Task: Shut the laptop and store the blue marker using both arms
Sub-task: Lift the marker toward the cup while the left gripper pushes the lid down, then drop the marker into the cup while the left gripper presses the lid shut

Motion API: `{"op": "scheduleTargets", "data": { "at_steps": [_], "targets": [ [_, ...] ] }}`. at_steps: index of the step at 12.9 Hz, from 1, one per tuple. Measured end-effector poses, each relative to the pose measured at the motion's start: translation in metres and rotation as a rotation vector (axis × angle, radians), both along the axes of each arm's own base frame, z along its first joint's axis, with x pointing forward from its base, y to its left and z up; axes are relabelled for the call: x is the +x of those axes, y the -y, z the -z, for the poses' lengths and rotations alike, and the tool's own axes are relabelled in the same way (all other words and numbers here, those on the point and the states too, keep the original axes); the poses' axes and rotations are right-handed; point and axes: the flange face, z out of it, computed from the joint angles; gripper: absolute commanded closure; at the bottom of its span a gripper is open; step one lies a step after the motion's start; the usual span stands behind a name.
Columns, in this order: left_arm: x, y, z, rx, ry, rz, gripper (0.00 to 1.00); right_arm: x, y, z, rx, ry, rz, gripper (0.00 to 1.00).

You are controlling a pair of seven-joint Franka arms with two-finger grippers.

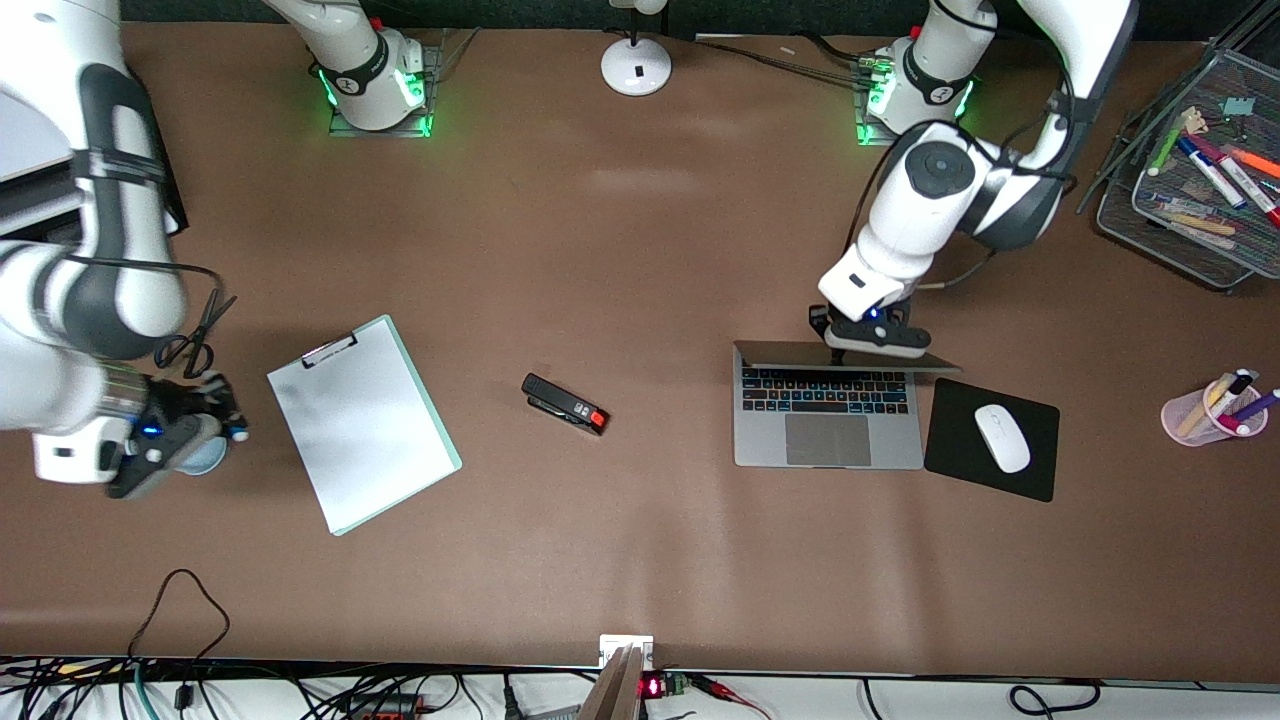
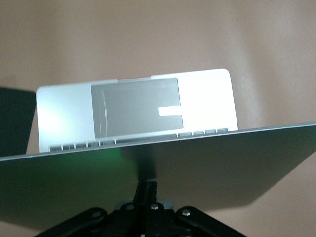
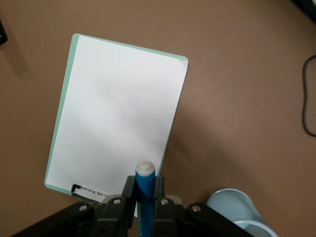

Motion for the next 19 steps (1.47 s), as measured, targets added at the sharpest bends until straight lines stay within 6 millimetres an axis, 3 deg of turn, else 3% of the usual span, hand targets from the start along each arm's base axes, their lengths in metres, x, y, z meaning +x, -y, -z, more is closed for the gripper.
{"op": "scheduleTargets", "data": {
  "at_steps": [4,8,12,15,17,18,19],
  "targets": [
    [0.042,-0.001,0.022,-0.024,-0.001,0.003,1.00,-0.004,0.063,-0.028,0.134,0.149,-0.211,1.00],
    [0.066,0.000,0.056,-0.062,-0.038,-0.017,1.00,-0.019,0.128,-0.028,0.325,0.308,-0.319,1.00],
    [0.081,0.000,0.087,-0.063,-0.056,-0.006,1.00,-0.035,0.183,0.018,0.484,0.426,-0.354,1.00],
    [0.084,0.001,0.115,-0.062,-0.084,0.003,1.00,-0.038,0.199,0.060,0.542,0.474,-0.364,1.00],
    [0.086,0.002,0.119,-0.066,-0.087,0.003,1.00,-0.038,0.201,0.076,0.564,0.492,-0.366,0.99],
    [0.086,0.002,0.120,-0.066,-0.087,0.003,1.00,-0.038,0.203,0.080,0.567,0.493,-0.364,0.79],
    [0.086,0.002,0.120,-0.066,-0.087,0.003,1.00,-0.040,0.206,0.081,0.567,0.493,-0.360,0.26]
  ]
}}
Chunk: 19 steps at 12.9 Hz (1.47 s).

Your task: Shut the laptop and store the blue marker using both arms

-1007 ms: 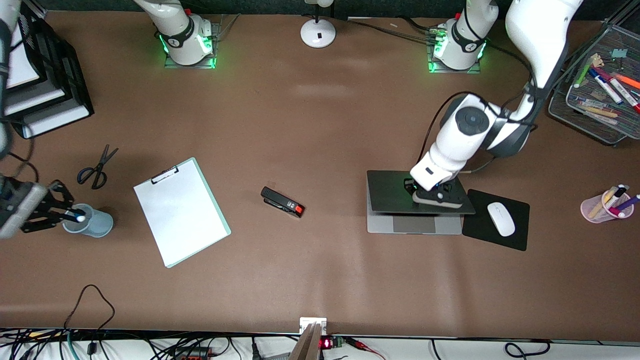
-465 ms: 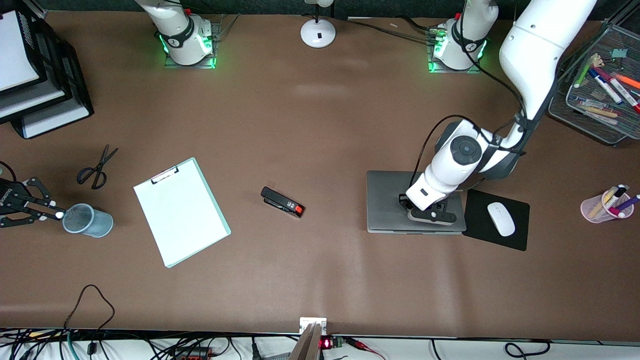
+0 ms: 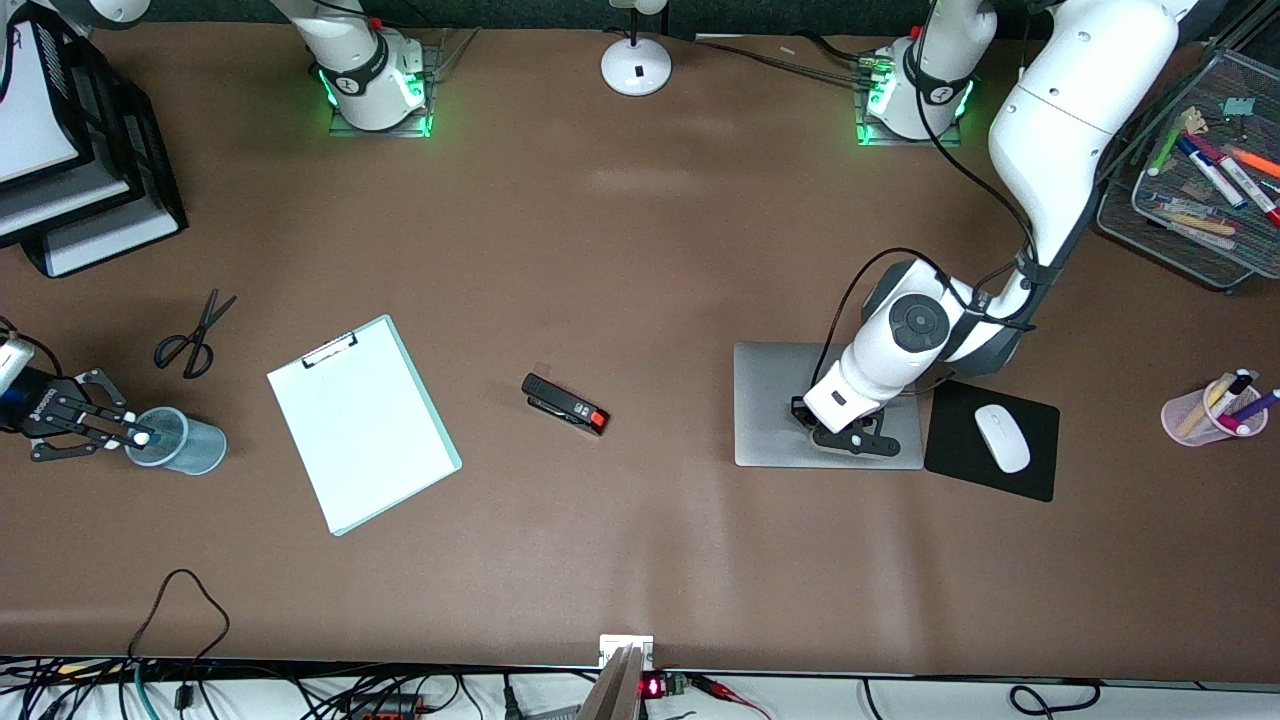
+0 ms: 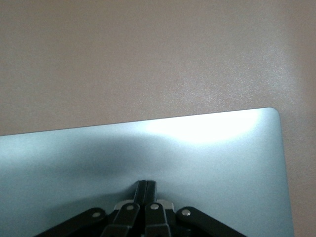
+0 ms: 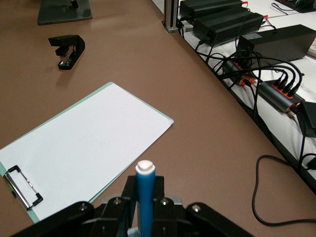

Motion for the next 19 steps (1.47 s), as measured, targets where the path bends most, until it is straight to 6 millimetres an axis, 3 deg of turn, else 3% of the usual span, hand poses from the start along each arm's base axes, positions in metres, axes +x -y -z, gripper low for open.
{"op": "scheduleTargets", "data": {
  "at_steps": [1,5,7,9,11,12,13,15,19],
  "targets": [
    [0.000,0.000,0.000,0.000,0.001,0.000,1.00,-0.002,0.004,0.000,0.000,0.000,0.005,0.00],
    [0.010,-0.006,-0.013,0.015,0.015,-0.001,1.00,-0.003,0.011,-0.003,0.001,-0.003,0.022,0.00],
    [0.016,-0.012,-0.042,0.074,-0.007,0.015,1.00,-0.003,0.010,-0.008,-0.004,-0.048,0.051,0.00],
    [0.016,-0.016,-0.090,0.157,-0.041,0.039,0.99,0.002,-0.001,-0.023,-0.030,-0.125,0.082,0.00],
    [0.010,-0.019,-0.142,0.234,-0.084,0.083,0.88,0.013,-0.031,-0.049,-0.074,-0.228,0.132,0.00],
    [0.008,-0.022,-0.168,0.253,-0.120,0.104,0.73,0.020,-0.049,-0.066,-0.104,-0.271,0.160,0.00],
    [0.008,-0.029,-0.193,0.248,-0.157,0.112,0.68,0.026,-0.066,-0.082,-0.136,-0.298,0.180,0.00],
    [0.011,-0.052,-0.234,0.227,-0.211,0.118,0.03,0.034,-0.098,-0.109,-0.189,-0.356,0.220,0.00],
    [0.006,-0.075,-0.320,0.243,-0.210,0.083,0.00,0.031,-0.152,-0.132,-0.276,-0.535,0.307,0.00]
  ]
}}
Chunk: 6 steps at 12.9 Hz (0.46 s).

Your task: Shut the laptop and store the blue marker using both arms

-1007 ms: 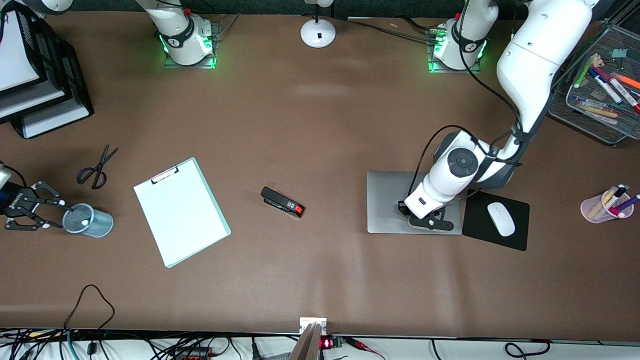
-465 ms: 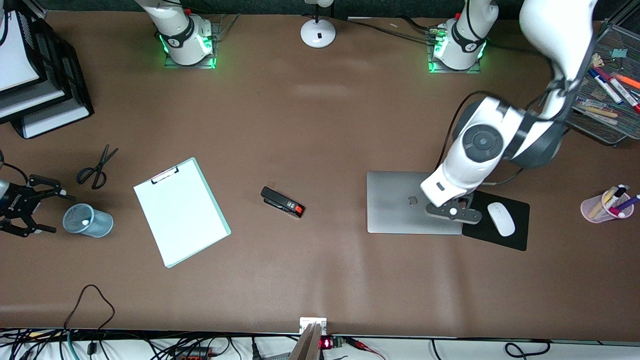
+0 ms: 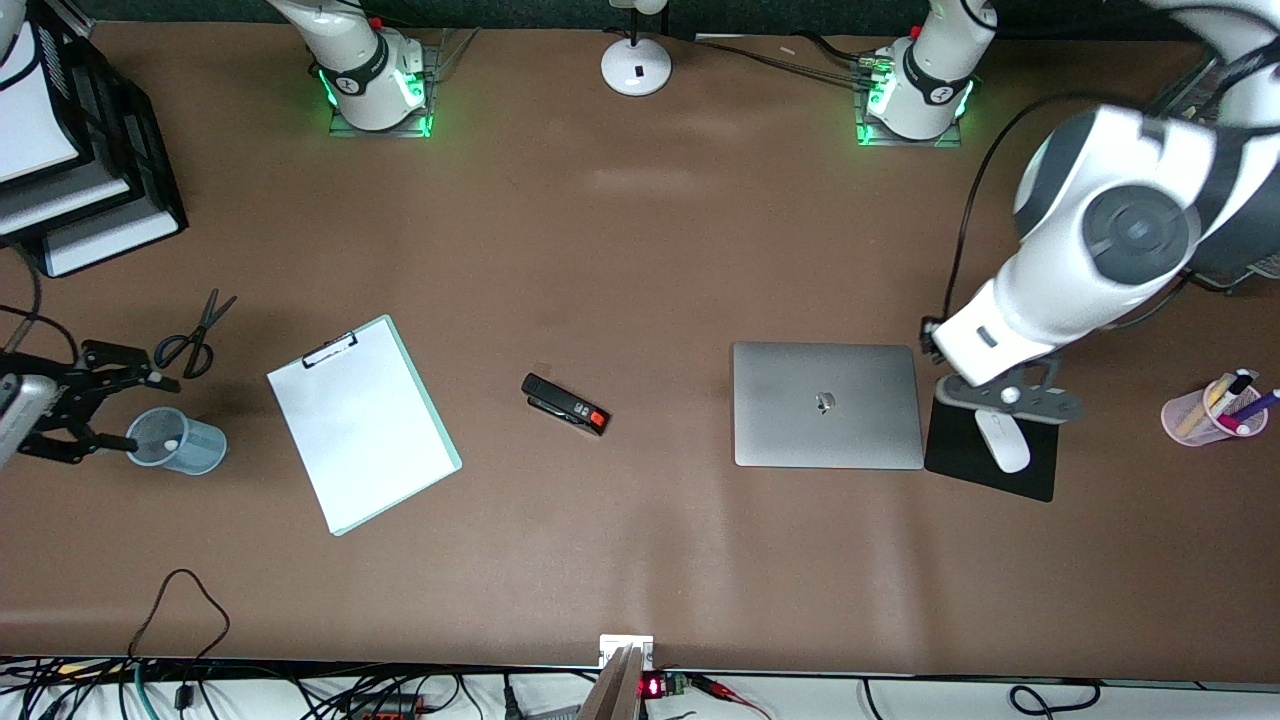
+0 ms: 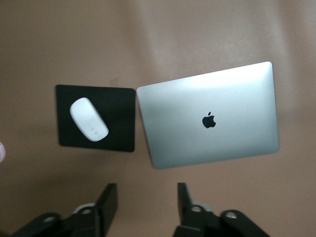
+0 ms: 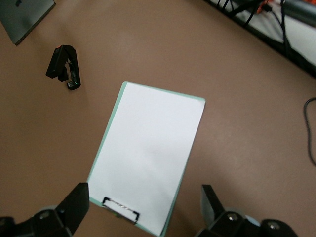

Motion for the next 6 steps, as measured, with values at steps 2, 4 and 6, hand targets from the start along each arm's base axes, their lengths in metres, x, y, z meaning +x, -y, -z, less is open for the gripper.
{"op": "scheduleTargets", "data": {
  "at_steps": [2,4,6],
  "targets": [
    [-0.010,-0.008,-0.043,0.018,-0.010,-0.021,0.00,-0.002,-0.033,-0.014,-0.067,-0.060,0.038,0.00],
    [-0.015,-0.018,-0.065,0.020,-0.012,-0.027,0.00,-0.005,-0.062,-0.033,-0.180,-0.093,0.074,0.00],
    [-0.016,-0.033,-0.070,-0.006,-0.024,-0.027,0.00,-0.016,-0.094,-0.054,-0.268,-0.157,0.151,0.00]
  ]
}}
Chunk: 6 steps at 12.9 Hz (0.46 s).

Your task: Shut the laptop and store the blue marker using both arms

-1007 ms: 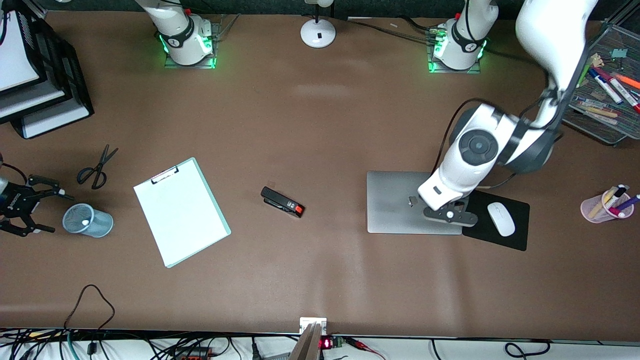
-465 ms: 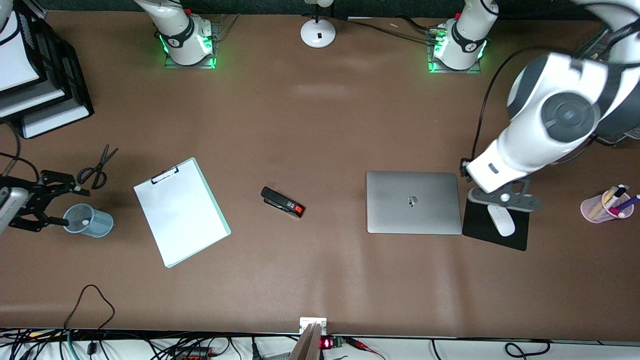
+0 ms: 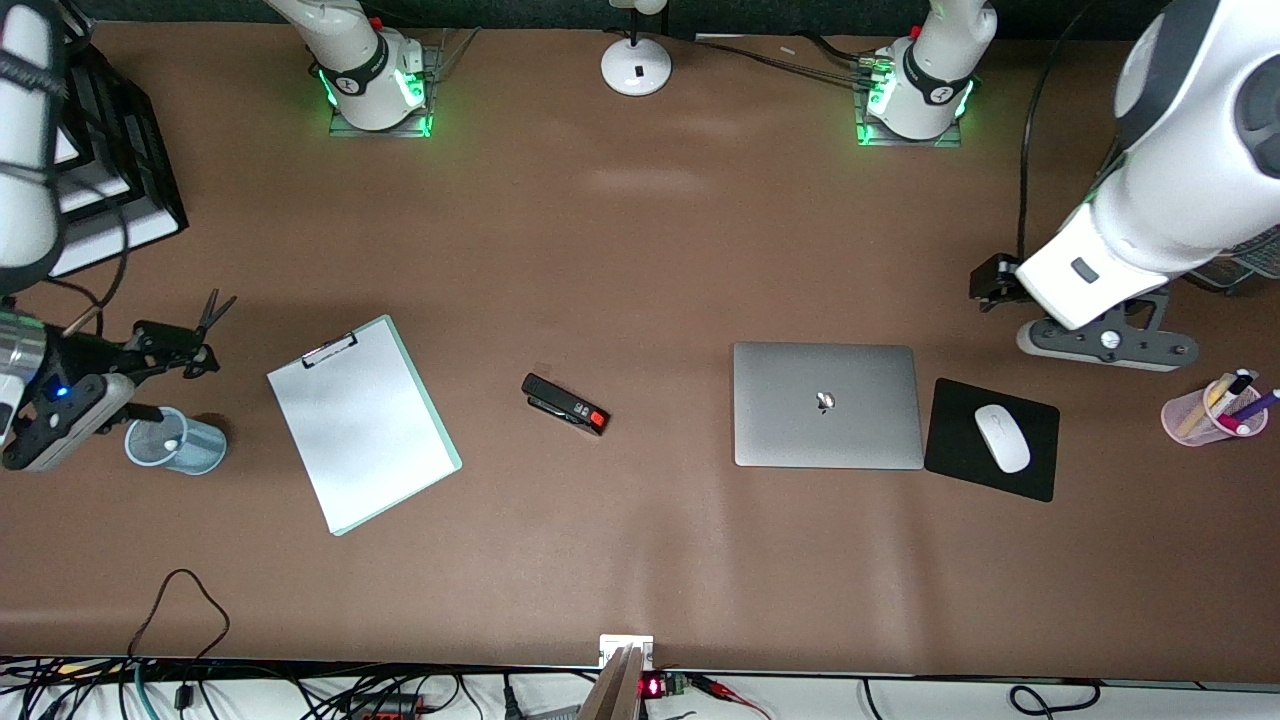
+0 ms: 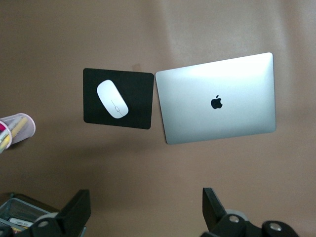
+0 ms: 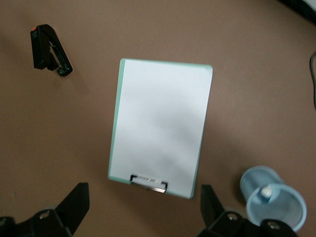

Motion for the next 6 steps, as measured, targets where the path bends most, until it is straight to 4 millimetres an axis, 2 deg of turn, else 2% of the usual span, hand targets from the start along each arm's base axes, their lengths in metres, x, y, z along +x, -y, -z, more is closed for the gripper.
{"op": "scheduleTargets", "data": {
  "at_steps": [2,4,6],
  "targets": [
    [-0.003,-0.030,-0.002,-0.048,-0.016,-0.016,0.00,-0.012,-0.031,-0.019,-0.118,-0.044,0.099,0.00],
    [-0.009,-0.070,-0.006,-0.077,0.029,0.005,0.00,-0.026,-0.061,-0.036,-0.213,-0.062,0.173,0.00],
    [-0.024,-0.091,-0.007,-0.079,0.117,0.002,0.00,-0.040,-0.075,-0.044,-0.244,-0.078,0.265,0.00]
  ]
}}
